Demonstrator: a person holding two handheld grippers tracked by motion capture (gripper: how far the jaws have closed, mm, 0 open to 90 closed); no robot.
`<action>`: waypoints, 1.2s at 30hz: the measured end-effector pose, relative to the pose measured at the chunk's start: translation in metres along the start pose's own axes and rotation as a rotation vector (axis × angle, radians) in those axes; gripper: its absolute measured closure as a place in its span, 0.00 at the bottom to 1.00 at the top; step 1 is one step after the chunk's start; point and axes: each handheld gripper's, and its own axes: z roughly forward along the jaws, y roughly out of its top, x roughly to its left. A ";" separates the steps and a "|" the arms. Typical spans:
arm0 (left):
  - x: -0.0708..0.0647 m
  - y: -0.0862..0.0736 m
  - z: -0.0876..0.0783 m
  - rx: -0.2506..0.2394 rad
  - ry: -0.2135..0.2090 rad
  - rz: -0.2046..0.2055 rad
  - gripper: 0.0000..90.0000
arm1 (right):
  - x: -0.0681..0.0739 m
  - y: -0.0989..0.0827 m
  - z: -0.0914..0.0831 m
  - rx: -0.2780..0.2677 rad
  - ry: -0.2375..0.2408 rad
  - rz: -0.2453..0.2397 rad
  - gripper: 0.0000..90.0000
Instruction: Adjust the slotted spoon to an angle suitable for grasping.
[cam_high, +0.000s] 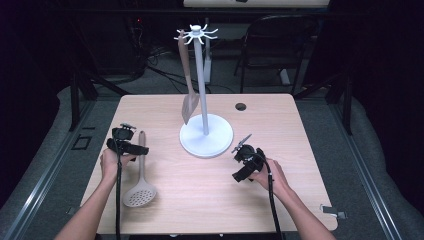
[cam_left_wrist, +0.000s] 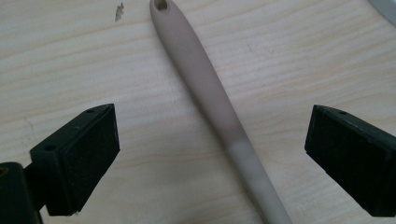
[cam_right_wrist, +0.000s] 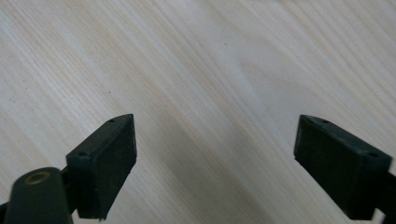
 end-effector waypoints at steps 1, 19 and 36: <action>0.000 -0.001 0.001 0.009 -0.007 -0.003 0.05 | 0.000 0.000 0.000 0.007 0.000 -0.004 0.15; -0.010 -0.020 0.009 0.113 -0.103 0.058 0.55 | 0.000 0.001 0.000 0.000 0.002 -0.014 0.16; -0.008 -0.017 0.011 0.121 -0.156 0.076 0.66 | 0.002 0.002 0.001 0.001 0.013 -0.026 0.16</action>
